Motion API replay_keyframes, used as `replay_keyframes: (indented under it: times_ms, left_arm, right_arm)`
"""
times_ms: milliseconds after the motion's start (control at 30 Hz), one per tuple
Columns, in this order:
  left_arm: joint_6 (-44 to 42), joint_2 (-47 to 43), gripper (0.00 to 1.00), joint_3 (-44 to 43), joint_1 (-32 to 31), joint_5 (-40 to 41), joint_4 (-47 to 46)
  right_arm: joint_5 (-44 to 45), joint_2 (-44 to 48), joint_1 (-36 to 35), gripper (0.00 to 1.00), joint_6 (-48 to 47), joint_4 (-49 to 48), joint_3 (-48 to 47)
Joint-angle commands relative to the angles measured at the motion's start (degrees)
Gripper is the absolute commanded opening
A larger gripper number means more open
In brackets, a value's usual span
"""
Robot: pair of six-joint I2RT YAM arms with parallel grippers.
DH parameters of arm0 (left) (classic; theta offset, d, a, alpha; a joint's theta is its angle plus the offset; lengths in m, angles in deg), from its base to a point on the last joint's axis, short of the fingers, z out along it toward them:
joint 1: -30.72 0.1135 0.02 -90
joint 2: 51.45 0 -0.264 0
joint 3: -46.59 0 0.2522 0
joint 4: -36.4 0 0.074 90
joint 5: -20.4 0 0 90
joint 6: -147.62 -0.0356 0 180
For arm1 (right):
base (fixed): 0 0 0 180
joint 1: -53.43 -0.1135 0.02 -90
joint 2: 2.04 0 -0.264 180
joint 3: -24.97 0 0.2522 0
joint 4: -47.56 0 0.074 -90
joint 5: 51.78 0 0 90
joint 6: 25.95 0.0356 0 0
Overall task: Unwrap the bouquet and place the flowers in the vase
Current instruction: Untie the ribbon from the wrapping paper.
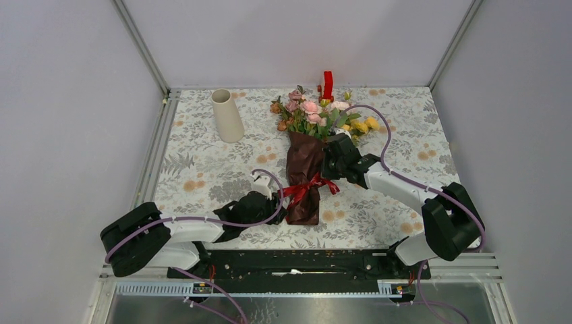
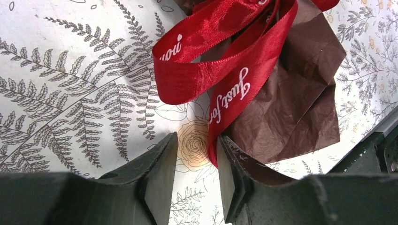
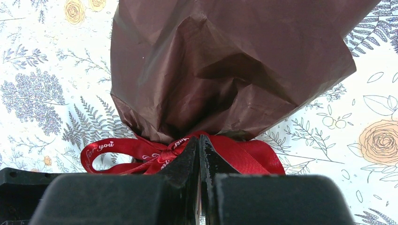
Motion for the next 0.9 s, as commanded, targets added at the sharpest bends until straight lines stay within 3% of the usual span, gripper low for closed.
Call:
replay_keyframes:
  times_ms: [0, 200, 867]
  left_arm:
    - [0.7, -0.6, 0.40, -0.4, -0.3, 2.5, -2.7]
    - [0.8, 2.0, 0.34, -4.0, -1.6, 4.7, 0.6]
    - [1.7, 6.6, 0.27, -7.6, -3.5, 3.3, -3.9]
  right_arm:
    - [0.8, 0.9, -0.7, 0.00, 0.2, 0.4, -0.8]
    - [0.6, 0.8, -0.6, 0.00, 0.3, 0.4, -0.7]
    - [0.4, 0.5, -0.7, 0.00, 0.0, 0.9, -0.7]
